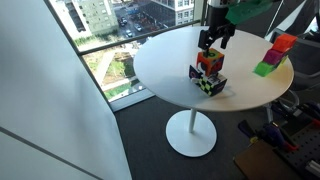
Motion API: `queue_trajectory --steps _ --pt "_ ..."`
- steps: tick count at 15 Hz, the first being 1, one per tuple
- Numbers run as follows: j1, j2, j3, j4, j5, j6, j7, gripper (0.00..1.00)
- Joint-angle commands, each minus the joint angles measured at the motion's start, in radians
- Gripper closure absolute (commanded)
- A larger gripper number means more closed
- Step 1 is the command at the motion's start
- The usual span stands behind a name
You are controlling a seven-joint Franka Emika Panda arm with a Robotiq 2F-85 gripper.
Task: Put the orange plush block on the table
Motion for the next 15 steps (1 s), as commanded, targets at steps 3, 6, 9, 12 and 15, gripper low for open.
queue_trajectory --steps 3,6,9,12,15 --pt "0.009 0.025 -0.001 0.025 -0.052 -0.003 0.053 0.00" --pt "0.010 0.031 -0.002 0.024 -0.047 0.003 0.052 0.00" --pt "0.012 0.034 -0.002 0.021 -0.045 0.009 0.051 0.00" --pt "0.013 0.033 -0.003 0.021 -0.040 0.016 0.050 0.00" --pt "0.010 0.026 -0.005 0.027 -0.039 0.017 0.049 0.00"
